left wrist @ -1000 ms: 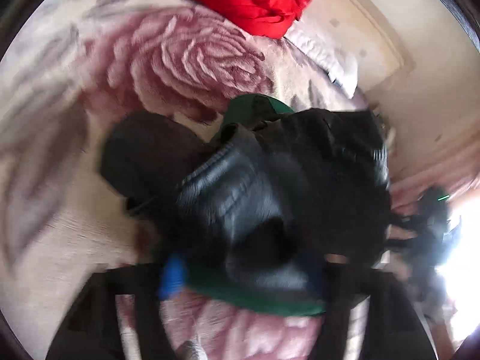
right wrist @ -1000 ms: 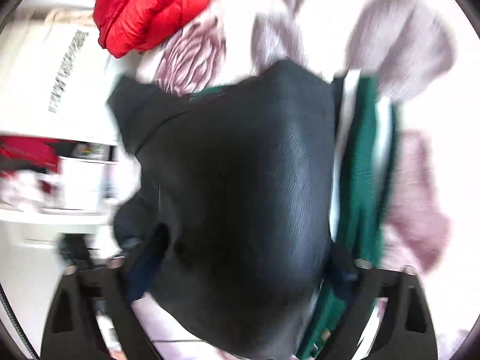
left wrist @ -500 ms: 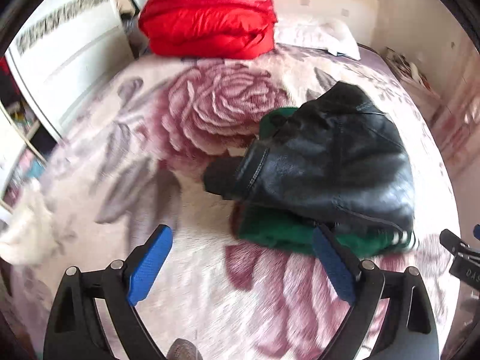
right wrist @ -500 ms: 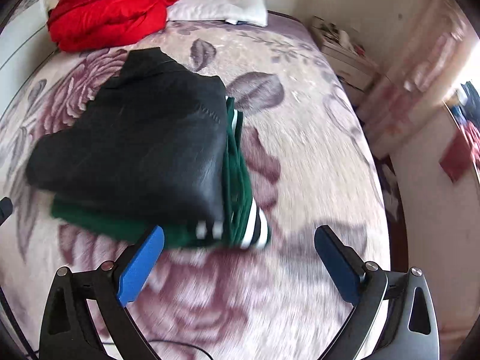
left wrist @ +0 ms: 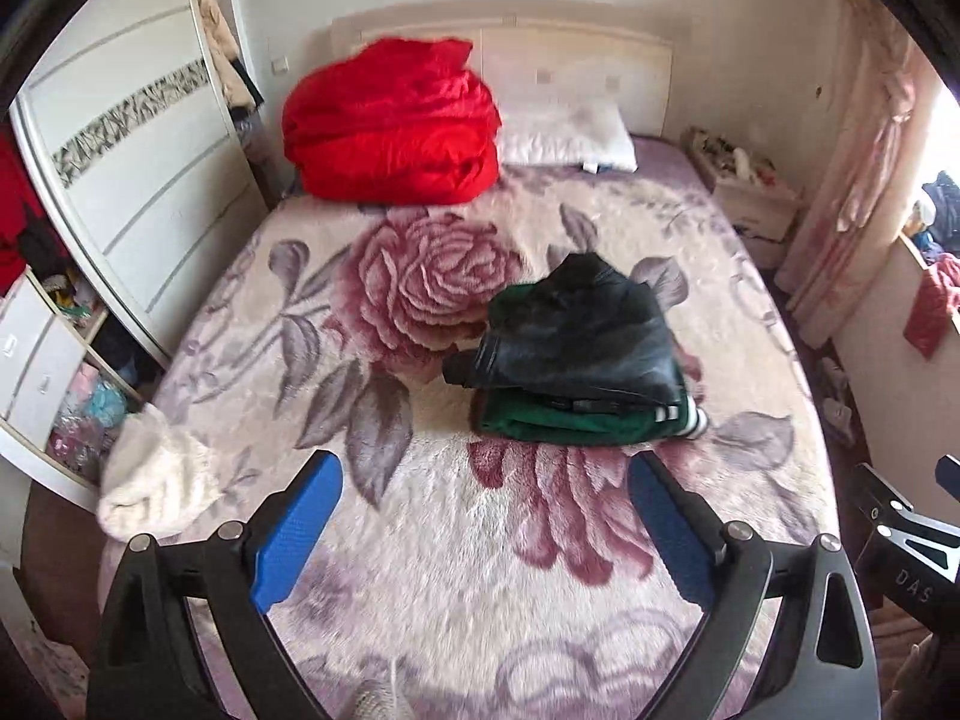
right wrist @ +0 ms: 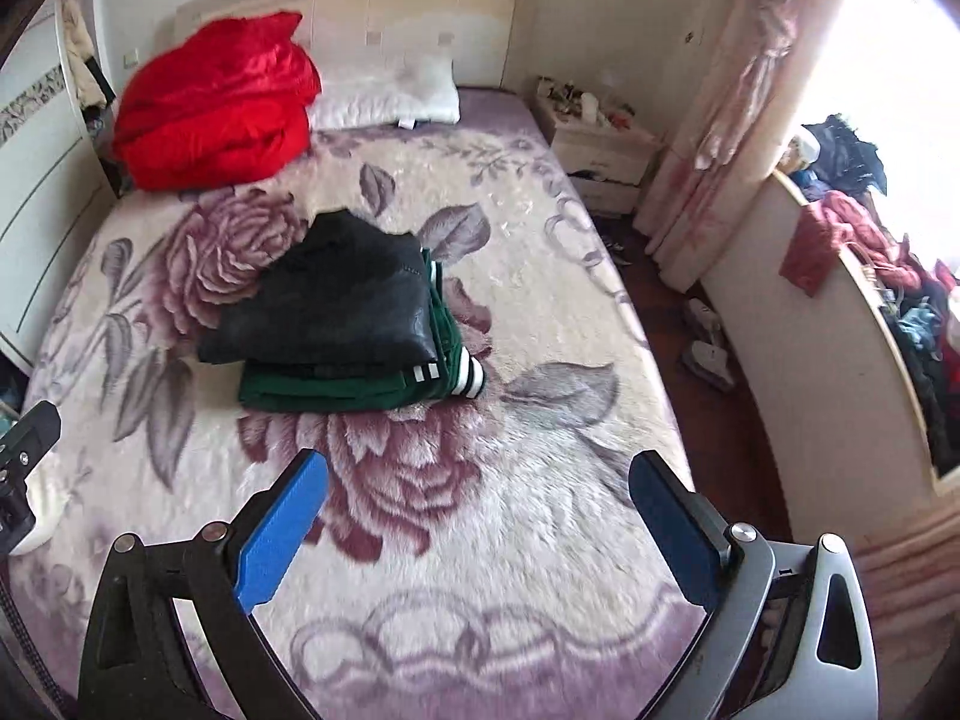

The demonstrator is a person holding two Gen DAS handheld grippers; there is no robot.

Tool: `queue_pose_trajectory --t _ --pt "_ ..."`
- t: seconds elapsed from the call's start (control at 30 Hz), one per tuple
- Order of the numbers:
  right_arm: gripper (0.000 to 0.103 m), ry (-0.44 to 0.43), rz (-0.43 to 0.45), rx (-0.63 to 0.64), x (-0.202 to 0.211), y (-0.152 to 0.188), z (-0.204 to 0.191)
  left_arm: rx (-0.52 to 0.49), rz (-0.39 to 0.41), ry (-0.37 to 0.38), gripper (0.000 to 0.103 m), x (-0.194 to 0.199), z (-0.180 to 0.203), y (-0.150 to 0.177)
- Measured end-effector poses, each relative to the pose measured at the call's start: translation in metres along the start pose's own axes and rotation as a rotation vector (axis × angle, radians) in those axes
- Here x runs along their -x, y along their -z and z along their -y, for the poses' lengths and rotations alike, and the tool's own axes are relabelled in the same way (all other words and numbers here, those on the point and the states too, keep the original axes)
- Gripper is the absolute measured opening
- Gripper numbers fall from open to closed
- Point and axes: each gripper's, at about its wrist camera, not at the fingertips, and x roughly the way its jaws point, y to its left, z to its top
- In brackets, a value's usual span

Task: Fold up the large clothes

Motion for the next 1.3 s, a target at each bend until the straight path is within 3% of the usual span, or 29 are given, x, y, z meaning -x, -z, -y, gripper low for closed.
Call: queue_pose_trajectory --t 0.23,0.43,0.63,0.9,1.3 --pt "0.102 0.012 0.115 0.017 0.151 0.021 0.035 -0.006 0.082 0.001 0.097 0.115 0.002 0.007" --pt "0.102 -0.010 0.190 0.014 0.241 0.040 0.058 -0.008 0.159 0.007 0.097 0.192 0.003 0.019" --pt "0.102 -0.019 0.249 0.015 0.306 0.062 0.072 -0.002 0.200 0.009 0.097 0.232 0.004 0.027" --pt "0.103 -0.006 0.293 0.017 0.347 0.082 0.080 0.012 0.246 0.023 0.097 0.258 -0.001 0.044" --pt "0.103 -0.015 0.329 0.023 0.366 0.085 0.087 0.023 0.279 0.018 0.101 0.274 0.000 0.055"
